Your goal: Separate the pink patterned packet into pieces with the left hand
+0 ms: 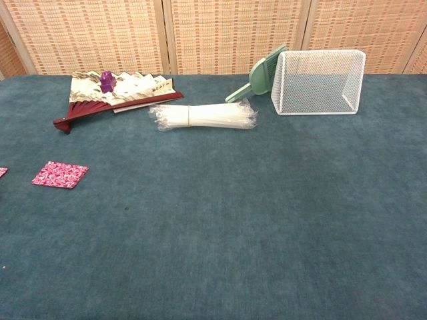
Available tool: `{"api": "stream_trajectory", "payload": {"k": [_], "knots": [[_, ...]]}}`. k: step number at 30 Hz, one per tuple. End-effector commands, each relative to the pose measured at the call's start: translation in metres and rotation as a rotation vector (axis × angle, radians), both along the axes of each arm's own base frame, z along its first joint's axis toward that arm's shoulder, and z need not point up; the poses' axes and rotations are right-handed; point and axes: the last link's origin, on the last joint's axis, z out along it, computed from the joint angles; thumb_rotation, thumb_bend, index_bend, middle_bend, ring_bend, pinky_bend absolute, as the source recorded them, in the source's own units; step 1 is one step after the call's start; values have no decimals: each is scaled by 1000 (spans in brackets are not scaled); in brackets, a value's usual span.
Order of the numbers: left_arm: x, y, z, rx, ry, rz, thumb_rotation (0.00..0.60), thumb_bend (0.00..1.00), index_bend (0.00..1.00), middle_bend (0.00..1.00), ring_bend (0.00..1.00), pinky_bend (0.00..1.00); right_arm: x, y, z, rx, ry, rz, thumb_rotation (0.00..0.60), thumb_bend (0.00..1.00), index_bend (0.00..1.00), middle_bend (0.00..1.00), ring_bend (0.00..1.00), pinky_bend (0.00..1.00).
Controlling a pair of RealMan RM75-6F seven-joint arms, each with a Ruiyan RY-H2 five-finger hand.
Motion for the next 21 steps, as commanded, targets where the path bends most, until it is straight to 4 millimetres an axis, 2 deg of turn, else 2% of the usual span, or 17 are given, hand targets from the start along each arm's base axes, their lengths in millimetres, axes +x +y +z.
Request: {"api": "stream_trajectory", "payload": {"k": [1, 9, 15, 21], "knots": [[-4, -6, -2, -3, 10, 14, 600, 352, 502, 1000, 1000, 1000, 0, 0, 0, 1, 1, 0, 600, 465, 689, 550, 576, 883], [-19, -16, -5, 2, 9, 66, 600, 353, 481, 1000, 1000, 1000, 0, 0, 1, -1, -3, -2, 600, 465, 689, 550, 576, 883], [-23, -19, -10, -6, 7, 91, 600, 366, 198, 1000, 1000, 1000, 0, -1, 1, -2, -1, -4, 600, 465, 689, 550, 576, 883], [-25, -20, -11, -14, 3, 104, 600, 363, 84, 1000, 1000, 1000, 0, -1, 1, -1, -1, -5, 600, 465, 689, 550, 576, 883]]}}
